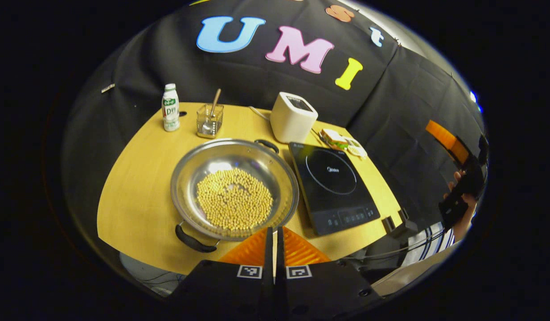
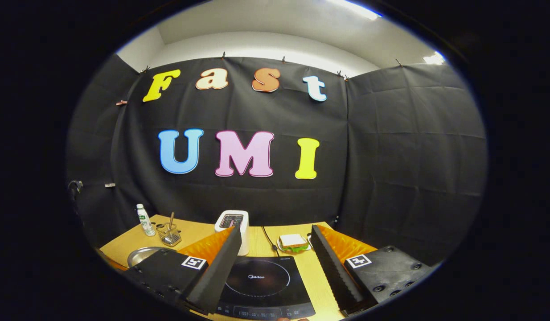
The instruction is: First push the handle of the pot to place it horizontally, then grasp the pot with both hands and set it on the induction cooktop.
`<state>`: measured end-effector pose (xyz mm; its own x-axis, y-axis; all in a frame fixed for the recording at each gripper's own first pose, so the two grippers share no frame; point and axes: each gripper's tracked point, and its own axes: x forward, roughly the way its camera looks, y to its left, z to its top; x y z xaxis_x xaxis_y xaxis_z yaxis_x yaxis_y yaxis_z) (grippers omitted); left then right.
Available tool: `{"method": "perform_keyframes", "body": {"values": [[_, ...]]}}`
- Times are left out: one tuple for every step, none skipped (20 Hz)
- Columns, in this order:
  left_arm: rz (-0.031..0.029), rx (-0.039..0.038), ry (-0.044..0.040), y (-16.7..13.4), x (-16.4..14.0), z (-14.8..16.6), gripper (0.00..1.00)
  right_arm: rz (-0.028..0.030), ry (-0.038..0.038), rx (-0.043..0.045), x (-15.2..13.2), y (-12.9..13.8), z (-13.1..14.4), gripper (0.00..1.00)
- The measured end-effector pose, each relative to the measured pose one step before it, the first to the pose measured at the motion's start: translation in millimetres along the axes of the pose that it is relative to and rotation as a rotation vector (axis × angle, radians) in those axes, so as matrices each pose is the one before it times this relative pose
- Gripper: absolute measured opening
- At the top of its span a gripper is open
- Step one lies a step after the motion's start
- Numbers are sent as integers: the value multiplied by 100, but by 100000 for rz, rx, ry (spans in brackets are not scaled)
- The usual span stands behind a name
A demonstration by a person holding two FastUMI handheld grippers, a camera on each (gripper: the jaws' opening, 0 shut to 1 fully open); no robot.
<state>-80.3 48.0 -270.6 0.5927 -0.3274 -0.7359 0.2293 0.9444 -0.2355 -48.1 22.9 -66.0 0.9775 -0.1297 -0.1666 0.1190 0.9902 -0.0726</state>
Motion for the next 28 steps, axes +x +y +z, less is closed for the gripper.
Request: {"method": "perform_keyframes", "body": {"values": [[-1654, -539, 2768, 60, 380, -1095, 5, 80, -167, 776, -356, 162, -59, 98], [-1912, -2474, 3008, 102, 435, -991, 5, 283, -195, 1288, -374, 214, 44, 98], [-652, -2371, 3662, 306, 519, -1106, 5, 213, 490, 717, -145, 275, -214, 98], [1127, -1198, 3752, 773, 393, -993, 5, 79, 765, -193, -45, 272, -369, 96], [2260, -547, 2690, 1065, 406, -826, 5, 13, 487, -689, -115, 145, -307, 98], [1214, -1015, 1559, 814, 377, -365, 5, 18, 239, -360, -250, -48, -142, 98], [-168, -1230, 155, 338, 317, 48, 5, 104, 458, 85, -101, 82, -128, 98], [-375, -910, -328, 184, 175, 298, 5, 31, 750, 220, -6, 126, -215, 98], [1321, -371, 395, 475, 148, 169, 5, -32, 919, 246, -21, 101, -257, 98], [1379, -237, 558, 576, 164, -117, 5, 135, 767, 209, 21, 121, -413, 98], [1159, 51, 729, 460, 257, 137, 5, 190, 754, 64, 93, 199, -261, 98], [1005, 447, 567, 421, 326, 131, 5, 278, 523, -104, 34, 193, -211, 98], [1365, 681, 569, 546, 59, 159, 5, 191, 417, -214, 105, 184, -51, 98], [2121, 642, 684, 843, 214, -3, 5, 200, 311, -200, 76, 64, -134, 98], [1289, 448, 365, 545, 91, 105, 5, 187, 102, -133, 150, 184, 18, 98], [826, -37, 124, 449, 28, 181, 5, 164, 103, -81, 65, 102, -153, 98], [-1097, -903, 756, 54, 50, 23, 5, 279, 291, -47, 118, 180, -101, 98], [-6, -561, 91, 21, 118, -8, 5, -123, 152, -131, 239, 104, -11, 98], [807, 129, 197, 277, 16, -87, 5, -46, -680, -186, 115, 30, 52, 98], [1241, 1139, 480, 455, 68, 11, 5, 260, -566, -227, 64, 198, 148, 98], [1560, 1352, 174, 724, -156, 178, 5, 354, 109, -209, 110, 191, -107, 96], [1858, 314, -169, 866, 14, 277, 5, 427, 379, -55, 62, 270, -209, 98], [1248, -828, -166, 760, -20, 393, 5, 407, 279, 93, 182, 163, -35, 98], [684, -1491, -123, 557, -37, 223, 5, 246, -10, 49, 85, 108, -13, 98], [468, -1405, 80, 561, -34, 144, 5, 81, -164, -44, 139, 48, 35, 98], [780, -470, 260, 578, -86, 173, 5, 3, 36, -60, 99, -27, -126, 98], [1238, 541, 260, 766, 168, 81, 5, -30, 140, -22, 178, 47, -68, 98], [1477, 1028, 77, 775, 34, 261, 5, -36, -16, 130, 64, 107, 58, 98]]}}
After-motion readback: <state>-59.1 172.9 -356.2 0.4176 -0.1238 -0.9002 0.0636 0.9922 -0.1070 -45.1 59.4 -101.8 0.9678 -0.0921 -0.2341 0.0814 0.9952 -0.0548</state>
